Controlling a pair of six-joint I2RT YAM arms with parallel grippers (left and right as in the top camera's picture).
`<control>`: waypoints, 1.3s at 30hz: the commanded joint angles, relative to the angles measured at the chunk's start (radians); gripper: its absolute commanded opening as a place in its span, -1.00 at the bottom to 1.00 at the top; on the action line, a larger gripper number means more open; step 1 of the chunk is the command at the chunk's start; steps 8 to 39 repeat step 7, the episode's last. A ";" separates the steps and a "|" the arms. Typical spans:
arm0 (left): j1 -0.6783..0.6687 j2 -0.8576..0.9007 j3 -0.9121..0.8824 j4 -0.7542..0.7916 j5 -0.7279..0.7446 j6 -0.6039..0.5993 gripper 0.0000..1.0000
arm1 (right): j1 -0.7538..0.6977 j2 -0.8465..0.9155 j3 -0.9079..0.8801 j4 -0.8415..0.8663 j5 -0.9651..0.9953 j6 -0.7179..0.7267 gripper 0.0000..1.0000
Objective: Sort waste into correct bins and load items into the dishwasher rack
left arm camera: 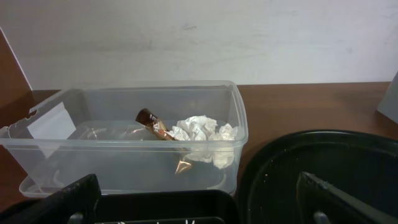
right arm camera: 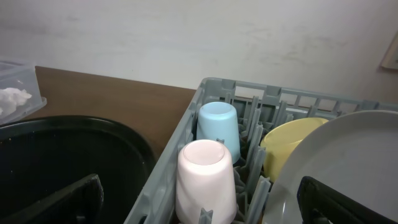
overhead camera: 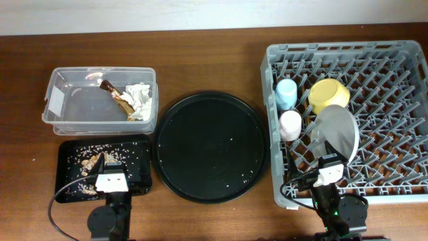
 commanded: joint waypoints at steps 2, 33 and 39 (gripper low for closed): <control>0.006 -0.011 -0.008 0.000 -0.010 -0.010 0.99 | -0.003 -0.008 -0.006 -0.004 0.009 0.012 0.97; 0.006 -0.011 -0.008 0.000 -0.010 -0.010 0.99 | -0.003 -0.008 -0.006 -0.004 0.009 0.012 0.97; 0.006 -0.011 -0.008 0.000 -0.010 -0.010 0.99 | -0.003 -0.008 -0.006 -0.004 0.009 0.012 0.97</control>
